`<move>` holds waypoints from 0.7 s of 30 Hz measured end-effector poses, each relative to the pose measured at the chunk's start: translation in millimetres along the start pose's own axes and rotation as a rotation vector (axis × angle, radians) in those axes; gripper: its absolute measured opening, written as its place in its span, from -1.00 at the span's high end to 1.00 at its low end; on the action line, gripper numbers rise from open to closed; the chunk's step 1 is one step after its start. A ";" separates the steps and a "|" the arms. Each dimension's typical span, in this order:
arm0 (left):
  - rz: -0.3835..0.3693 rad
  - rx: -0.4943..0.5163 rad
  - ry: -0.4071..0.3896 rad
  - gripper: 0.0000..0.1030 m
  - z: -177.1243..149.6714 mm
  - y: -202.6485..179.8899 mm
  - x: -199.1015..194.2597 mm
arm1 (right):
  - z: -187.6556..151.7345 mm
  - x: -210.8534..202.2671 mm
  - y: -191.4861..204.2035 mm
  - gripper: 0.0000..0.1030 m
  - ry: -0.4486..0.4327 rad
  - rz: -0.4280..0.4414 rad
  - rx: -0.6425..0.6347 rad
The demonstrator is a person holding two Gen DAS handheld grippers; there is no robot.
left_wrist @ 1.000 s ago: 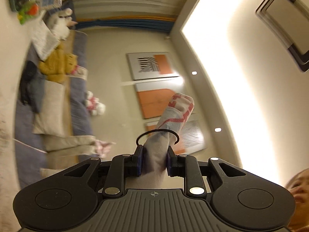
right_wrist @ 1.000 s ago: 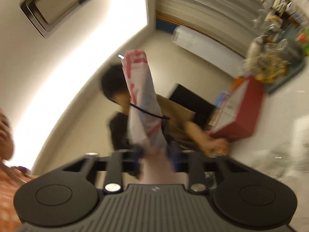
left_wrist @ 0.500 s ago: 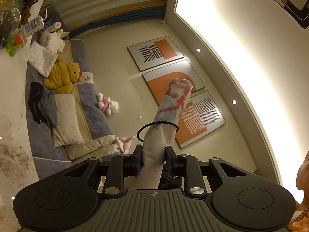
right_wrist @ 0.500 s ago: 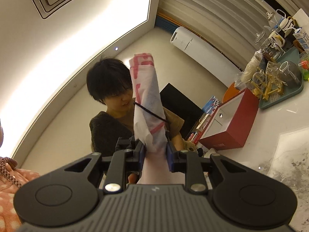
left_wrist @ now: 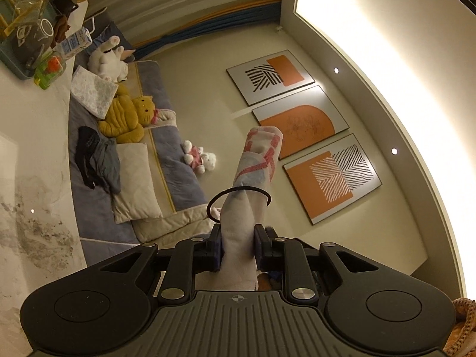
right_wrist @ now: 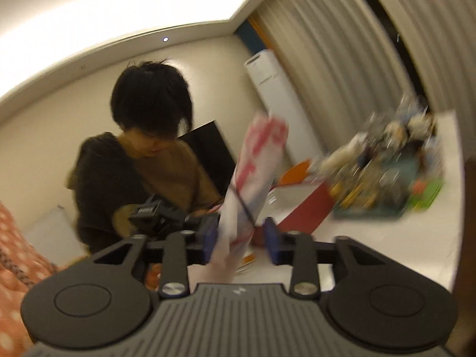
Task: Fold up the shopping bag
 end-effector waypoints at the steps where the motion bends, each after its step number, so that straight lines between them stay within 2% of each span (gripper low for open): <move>1: -0.008 -0.001 0.008 0.58 -0.7 0.2 0.9 | 6.8 -2.0 4.4 0.87 0.011 -0.025 -0.051; 4: -0.031 0.008 0.036 0.58 -2.2 -2.4 8.5 | 21.4 1.4 21.7 0.81 0.086 -0.048 -0.214; 6: -0.030 0.015 0.053 0.58 -3.9 -2.8 12.5 | 26.4 8.6 32.1 0.81 0.128 -0.044 -0.288; 9: -0.035 0.021 0.071 0.58 -6.2 -3.3 14.4 | 28.9 16.7 42.3 0.74 0.161 -0.083 -0.381; 11: -0.046 0.020 0.075 0.58 -7.5 -4.2 12.5 | 29.2 16.0 45.0 0.74 0.152 -0.079 -0.384; 18: -0.064 0.012 0.094 0.58 -11.2 -5.9 12.8 | 29.8 21.0 36.8 0.70 0.138 0.013 -0.355; 19: -0.062 0.011 0.092 0.58 -11.4 -5.6 12.5 | 30.2 22.7 37.8 0.83 0.147 0.011 -0.355; 21: -0.065 0.002 0.076 0.58 -11.6 -4.3 11.1 | 30.5 25.3 39.2 0.91 0.157 0.000 -0.358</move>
Point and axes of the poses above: each gripper's, at about its wrist camera, not at the fingertips, and x roughly the way its jaws point, y to its left, z to its top, the point moved 1 cm from there along x, roughly the way its jaws point, and after that the axes turned 12 degrees about -x, right-handed, at the moved point
